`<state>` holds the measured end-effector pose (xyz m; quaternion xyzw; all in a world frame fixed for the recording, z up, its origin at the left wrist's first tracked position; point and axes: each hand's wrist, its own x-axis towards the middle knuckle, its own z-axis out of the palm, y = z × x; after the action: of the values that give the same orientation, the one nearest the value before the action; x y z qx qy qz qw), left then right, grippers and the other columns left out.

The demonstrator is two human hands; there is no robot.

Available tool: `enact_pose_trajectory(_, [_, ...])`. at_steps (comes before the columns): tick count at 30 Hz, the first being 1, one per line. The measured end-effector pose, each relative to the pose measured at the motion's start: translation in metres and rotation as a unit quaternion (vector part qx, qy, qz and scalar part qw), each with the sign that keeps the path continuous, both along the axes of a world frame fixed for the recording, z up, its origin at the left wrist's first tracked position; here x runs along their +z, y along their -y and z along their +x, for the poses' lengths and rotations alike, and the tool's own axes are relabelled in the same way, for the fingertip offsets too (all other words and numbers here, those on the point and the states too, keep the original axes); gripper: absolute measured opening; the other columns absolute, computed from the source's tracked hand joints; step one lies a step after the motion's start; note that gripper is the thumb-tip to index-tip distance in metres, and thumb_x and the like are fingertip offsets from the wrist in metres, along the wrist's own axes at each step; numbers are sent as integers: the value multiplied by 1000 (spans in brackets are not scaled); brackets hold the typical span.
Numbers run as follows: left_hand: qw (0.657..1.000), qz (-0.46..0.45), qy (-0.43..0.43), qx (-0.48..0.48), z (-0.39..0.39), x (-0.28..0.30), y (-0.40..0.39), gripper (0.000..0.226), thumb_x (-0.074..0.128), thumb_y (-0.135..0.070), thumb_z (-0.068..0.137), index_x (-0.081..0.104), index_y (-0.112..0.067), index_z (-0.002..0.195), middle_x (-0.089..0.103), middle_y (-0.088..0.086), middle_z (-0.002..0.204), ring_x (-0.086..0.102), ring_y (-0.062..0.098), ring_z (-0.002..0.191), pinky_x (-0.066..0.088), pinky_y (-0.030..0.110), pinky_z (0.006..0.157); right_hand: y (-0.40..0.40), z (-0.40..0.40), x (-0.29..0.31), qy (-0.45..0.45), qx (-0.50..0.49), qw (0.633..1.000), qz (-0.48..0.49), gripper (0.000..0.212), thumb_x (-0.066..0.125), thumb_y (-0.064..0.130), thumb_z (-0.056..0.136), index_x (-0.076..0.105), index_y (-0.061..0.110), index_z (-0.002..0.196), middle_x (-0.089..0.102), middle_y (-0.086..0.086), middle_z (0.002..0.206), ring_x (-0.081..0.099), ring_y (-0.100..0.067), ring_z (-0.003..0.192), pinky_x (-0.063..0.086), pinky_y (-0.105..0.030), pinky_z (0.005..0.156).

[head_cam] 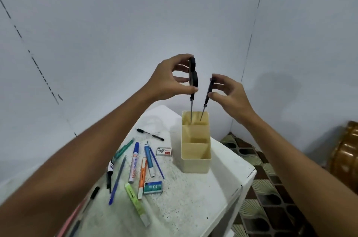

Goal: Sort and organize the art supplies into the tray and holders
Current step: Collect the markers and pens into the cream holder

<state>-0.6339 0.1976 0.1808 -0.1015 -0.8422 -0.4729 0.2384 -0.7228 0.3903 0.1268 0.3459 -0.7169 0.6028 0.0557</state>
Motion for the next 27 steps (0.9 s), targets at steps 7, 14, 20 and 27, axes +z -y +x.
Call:
enact_pose_trajectory(7, [1000, 9, 17, -8, -23, -35, -6, 85, 86, -10, 56, 51, -11, 133, 59, 3, 123, 58, 14, 113, 57, 31, 84, -4, -12, -25, 14, -3, 999, 40, 58, 70, -1, 79, 52, 6, 135, 60, -6, 127, 59, -17, 116, 52, -30, 95])
enact_pose_trajectory(14, [998, 3, 65, -18, -27, -75, -14, 88, 84, -12, 54, 49, -11, 135, 57, 3, 127, 57, 14, 116, 57, 33, 86, 2, -17, -57, 59, 30, 996, 63, 58, 70, -5, 79, 51, 5, 133, 59, -8, 128, 57, -20, 119, 46, -32, 103])
enact_pose_trajectory(20, [994, -4, 105, -28, -31, -94, -21, 92, 85, -14, 55, 46, -10, 138, 54, 4, 132, 54, 14, 120, 56, 35, 88, 4, -17, -79, 84, 41, 993, 71, 58, 77, 6, 77, 56, 12, 130, 61, 2, 129, 52, -11, 125, 42, -30, 102])
enact_pose_trajectory(27, [989, -25, 139, -32, -38, -94, -23, 96, 82, -19, 56, 42, -15, 143, 51, 2, 133, 53, 17, 121, 56, 39, 89, -3, -19, -95, 141, 47, 988, 31, 58, 73, -5, 73, 56, 7, 128, 64, -4, 125, 54, -16, 125, 53, -38, 94])
